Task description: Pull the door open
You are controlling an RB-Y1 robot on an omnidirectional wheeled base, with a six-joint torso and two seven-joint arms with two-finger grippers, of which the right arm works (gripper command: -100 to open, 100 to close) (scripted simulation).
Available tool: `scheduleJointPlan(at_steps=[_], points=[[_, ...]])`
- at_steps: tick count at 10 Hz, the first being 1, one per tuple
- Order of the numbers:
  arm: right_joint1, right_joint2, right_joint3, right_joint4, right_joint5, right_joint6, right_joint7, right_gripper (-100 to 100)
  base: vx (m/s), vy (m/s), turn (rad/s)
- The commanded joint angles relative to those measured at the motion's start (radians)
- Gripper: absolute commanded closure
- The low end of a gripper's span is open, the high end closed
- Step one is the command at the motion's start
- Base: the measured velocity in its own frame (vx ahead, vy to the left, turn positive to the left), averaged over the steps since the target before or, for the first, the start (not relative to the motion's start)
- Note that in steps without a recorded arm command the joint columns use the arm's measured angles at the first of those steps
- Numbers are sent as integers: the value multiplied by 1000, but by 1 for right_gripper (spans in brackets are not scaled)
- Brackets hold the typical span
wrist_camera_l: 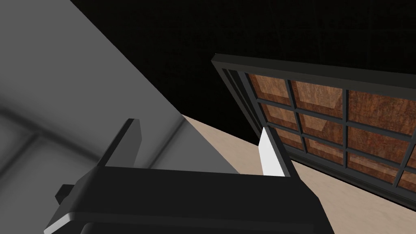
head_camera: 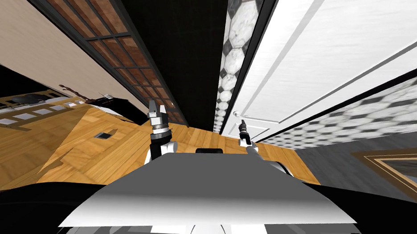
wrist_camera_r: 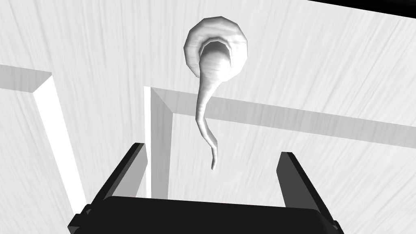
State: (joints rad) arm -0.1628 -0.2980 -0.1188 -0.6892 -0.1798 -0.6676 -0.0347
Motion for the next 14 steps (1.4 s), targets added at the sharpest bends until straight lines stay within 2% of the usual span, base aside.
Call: scheduleJointPlan(at_steps=[1,3,4,5,6,8,9,10,14], points=[[6,-12,-8,9,-5,-6,-8,-100,106,-27,104],[8,-16,-11,12,-6,-9,-11,-100,164,-25,58],[15,-30,-20,22,-12,-16,-22,-100,158,-18,126],[15,-30,-20,22,-12,-16,-22,-100,132,-19,73],[21,-44,-29,32,-18,-24,-32,-100,159,-32,120],[28,-57,-38,42,-23,-31,-41,-100,211,-48,108],[33,-51,-36,28,-22,-26,-36,-100,77,-23,12],[33,-51,-36,28,-22,-26,-36,100,-8,2,-7],[33,-51,-36,28,-22,-26,-36,100,-19,4,0]])
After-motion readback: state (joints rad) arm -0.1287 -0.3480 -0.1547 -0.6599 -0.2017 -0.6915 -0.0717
